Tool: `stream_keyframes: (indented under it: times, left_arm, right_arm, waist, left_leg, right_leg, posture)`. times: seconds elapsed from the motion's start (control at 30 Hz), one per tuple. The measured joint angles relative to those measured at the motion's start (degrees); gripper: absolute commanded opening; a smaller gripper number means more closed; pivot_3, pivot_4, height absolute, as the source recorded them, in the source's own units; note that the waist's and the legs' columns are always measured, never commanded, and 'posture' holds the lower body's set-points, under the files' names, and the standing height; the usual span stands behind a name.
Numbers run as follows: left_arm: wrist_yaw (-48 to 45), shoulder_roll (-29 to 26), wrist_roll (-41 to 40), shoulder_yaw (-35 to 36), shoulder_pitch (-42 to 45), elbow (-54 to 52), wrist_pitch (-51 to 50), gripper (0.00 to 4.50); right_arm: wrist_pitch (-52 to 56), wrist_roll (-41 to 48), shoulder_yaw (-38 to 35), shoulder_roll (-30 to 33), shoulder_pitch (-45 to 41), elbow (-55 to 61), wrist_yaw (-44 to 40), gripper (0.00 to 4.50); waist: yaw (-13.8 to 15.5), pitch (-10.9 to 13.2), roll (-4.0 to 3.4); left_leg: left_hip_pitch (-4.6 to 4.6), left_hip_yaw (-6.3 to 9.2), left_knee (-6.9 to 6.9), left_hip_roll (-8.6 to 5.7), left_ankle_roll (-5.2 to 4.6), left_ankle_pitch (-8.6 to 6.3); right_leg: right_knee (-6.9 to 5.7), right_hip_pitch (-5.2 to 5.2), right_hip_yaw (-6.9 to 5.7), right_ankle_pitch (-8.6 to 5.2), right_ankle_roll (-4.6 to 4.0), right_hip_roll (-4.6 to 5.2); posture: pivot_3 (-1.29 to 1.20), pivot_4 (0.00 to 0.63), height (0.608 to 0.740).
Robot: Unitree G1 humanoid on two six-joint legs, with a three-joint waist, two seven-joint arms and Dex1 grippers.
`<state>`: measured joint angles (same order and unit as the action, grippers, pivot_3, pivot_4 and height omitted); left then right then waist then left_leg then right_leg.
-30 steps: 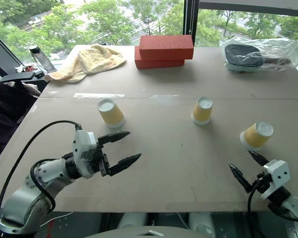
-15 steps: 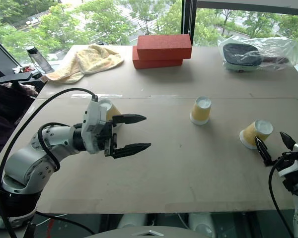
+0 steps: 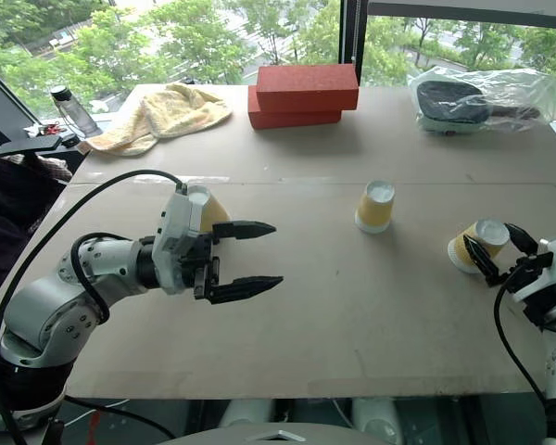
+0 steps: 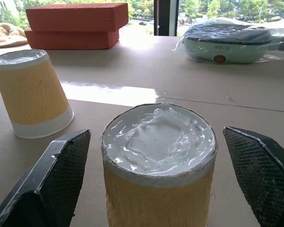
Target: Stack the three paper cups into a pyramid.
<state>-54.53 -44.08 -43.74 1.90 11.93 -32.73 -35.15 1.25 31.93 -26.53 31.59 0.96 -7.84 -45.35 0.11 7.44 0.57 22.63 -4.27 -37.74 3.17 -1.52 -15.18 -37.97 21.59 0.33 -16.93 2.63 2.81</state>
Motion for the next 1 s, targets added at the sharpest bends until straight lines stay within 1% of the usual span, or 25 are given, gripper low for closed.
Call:
stream_keyframes:
  times: [0.03,0.1,0.17,0.2,0.23,0.27,0.37,0.47,0.6,0.7,0.73,0.87,0.9,0.93,0.97,1.0]
  left_arm:
    - [0.17,0.10,-0.38,0.02,-0.27,-0.03,-0.26,4.50]
    - [0.49,0.17,-0.80,0.04,-0.46,-0.08,-0.57,4.50]
    - [0.67,0.15,-0.95,0.16,-0.81,-0.36,-0.63,4.50]
    - [0.70,0.14,-0.96,0.16,-0.95,-0.36,-0.63,4.50]
    - [0.71,0.13,-0.96,0.16,-1.04,-0.36,-0.63,4.50]
    - [0.70,0.09,-0.96,0.19,-1.12,-0.36,-0.62,4.50]
    - [0.45,-0.16,-1.04,0.72,-1.31,-0.36,-0.62,4.50]
    - [-0.51,-0.89,-1.81,2.68,-1.16,-0.31,-0.61,4.50]
    - [-3.33,-2.61,-2.54,4.62,-0.54,-0.21,-0.14,4.50]
    - [-4.99,-3.53,-2.56,4.90,0.18,-0.02,0.40,4.50]
    - [-5.70,-3.82,-2.56,4.99,0.41,0.17,0.64,4.50]
    - [-6.52,-3.96,-2.56,4.99,1.08,0.28,0.65,4.50]
    - [-6.53,-3.96,-2.56,4.99,1.17,0.28,0.64,4.50]
    - [-6.54,-3.96,-2.56,4.99,1.20,0.28,0.64,4.50]
    - [-6.54,-3.96,-2.56,4.95,1.22,0.28,0.63,4.50]
    - [-6.54,-3.95,-2.56,4.86,1.26,0.28,0.63,4.50]
  right_arm:
    - [0.04,-0.03,0.40,0.04,-0.21,0.00,-0.32,4.43]
    - [0.27,-0.05,0.92,0.04,-0.33,-0.01,-0.56,3.91]
    - [0.69,-0.04,0.96,0.04,-0.34,-0.01,-0.65,3.08]
    - [0.81,-0.03,0.97,0.04,-0.34,-0.01,-0.72,2.57]
    - [0.90,0.01,0.98,0.04,-0.34,0.02,-0.85,2.21]
    - [0.97,0.01,0.98,0.04,-0.34,0.09,-0.93,2.15]
    - [1.24,-0.04,1.12,0.04,0.06,1.06,-1.05,2.15]
    - [1.07,-1.09,3.68,0.63,2.36,5.67,-3.02,2.15]
    - [2.53,-2.61,10.67,1.56,5.63,15.83,-5.61,2.15]
    - [4.28,-3.67,16.63,1.14,6.04,21.99,-5.76,2.15]
    - [5.44,-3.99,19.62,0.39,5.60,24.40,-5.41,2.15]
    - [6.92,-4.89,25.10,-1.69,3.56,26.71,-4.49,2.15]
    - [7.14,-5.20,26.14,-2.12,3.05,26.71,-4.22,2.95]
    - [7.18,-5.28,26.31,-2.27,2.97,26.71,-4.20,3.15]
    - [7.38,-5.64,27.47,-2.65,2.55,26.71,-4.15,3.69]
    - [7.38,-5.72,27.90,-2.70,2.43,26.73,-4.16,3.81]
  waist:
    - [0.00,0.00,0.00]
    - [0.02,0.00,0.00]
    - [0.03,0.00,0.00]
    - [0.02,0.00,0.00]
    - [0.02,0.00,0.00]
    - [0.03,0.00,0.00]
    - [0.02,0.00,0.00]
    - [0.03,0.01,-0.01]
    - [-0.34,0.01,-0.01]
    - [-0.52,0.03,0.01]
    - [-0.53,0.03,0.02]
    - [-0.36,0.09,0.12]
    - [-0.33,0.10,0.13]
    - [-0.29,0.11,0.13]
    - [-0.26,0.11,0.14]
    - [-0.26,0.12,0.14]
  left_leg:
    - [0.00,0.01,0.00,0.01,0.02,0.01]
    - [0.00,0.01,0.00,0.01,0.02,0.01]
    - [0.00,0.00,0.00,0.01,0.03,0.01]
    - [0.00,0.00,0.00,0.01,0.03,0.02]
    - [0.00,0.00,0.00,0.01,0.02,0.01]
    - [0.00,0.00,0.00,0.01,0.02,0.01]
    - [0.00,0.01,0.00,0.01,0.03,0.02]
    - [0.00,0.02,0.00,0.03,0.02,0.01]
    - [-0.01,0.02,0.00,0.05,0.02,0.01]
    - [-0.01,0.02,0.00,0.04,0.01,0.00]
    - [-0.01,0.01,0.00,0.04,0.01,0.00]
    - [0.02,0.02,-0.01,0.02,0.03,0.01]
    - [0.03,0.02,-0.01,0.02,0.03,0.01]
    - [0.03,0.03,-0.01,0.02,0.03,0.01]
    - [0.03,0.03,-0.01,0.02,0.02,0.01]
    - [0.03,0.04,-0.01,0.02,0.02,0.01]
  right_leg:
    - [0.00,0.00,-0.01,0.00,0.00,0.00]
    - [-0.01,0.00,-0.01,0.00,0.00,0.00]
    - [0.00,0.00,0.00,0.00,0.00,0.00]
    - [0.00,0.00,0.00,0.00,0.00,0.00]
    - [0.00,0.00,0.00,0.00,0.00,0.00]
    - [0.00,0.00,0.00,0.00,0.00,0.00]
    - [-0.01,0.00,-0.01,0.00,0.00,0.00]
    - [-0.01,0.01,-0.02,0.00,0.00,-0.02]
    - [-0.01,0.01,-0.03,0.00,0.00,-0.03]
    - [-0.01,0.01,-0.04,0.00,0.00,-0.03]
    - [-0.01,0.01,-0.08,0.00,0.00,-0.03]
    - [0.02,0.02,-0.26,0.00,0.00,0.00]
    - [0.02,0.02,-0.28,0.00,0.00,0.00]
    - [0.02,0.02,-0.29,0.00,0.00,0.00]
    - [0.01,0.02,-0.30,0.00,0.00,0.00]
    - [0.01,0.02,-0.30,0.00,0.00,0.00]
  posture:
    - [0.00,0.150,0.730]
    - [0.00,0.150,0.730]
    - [0.00,0.150,0.730]
    - [0.00,0.150,0.730]
    - [0.00,0.150,0.730]
    - [0.00,0.150,0.730]
    - [0.00,0.150,0.730]
    - [0.00,0.150,0.730]
    - [0.00,0.150,0.730]
    - [0.00,0.150,0.730]
    - [0.00,0.150,0.730]
    - [0.00,0.150,0.730]
    - [0.00,0.150,0.730]
    - [0.00,0.150,0.730]
    - [0.00,0.150,0.730]
    - [0.00,0.150,0.730]
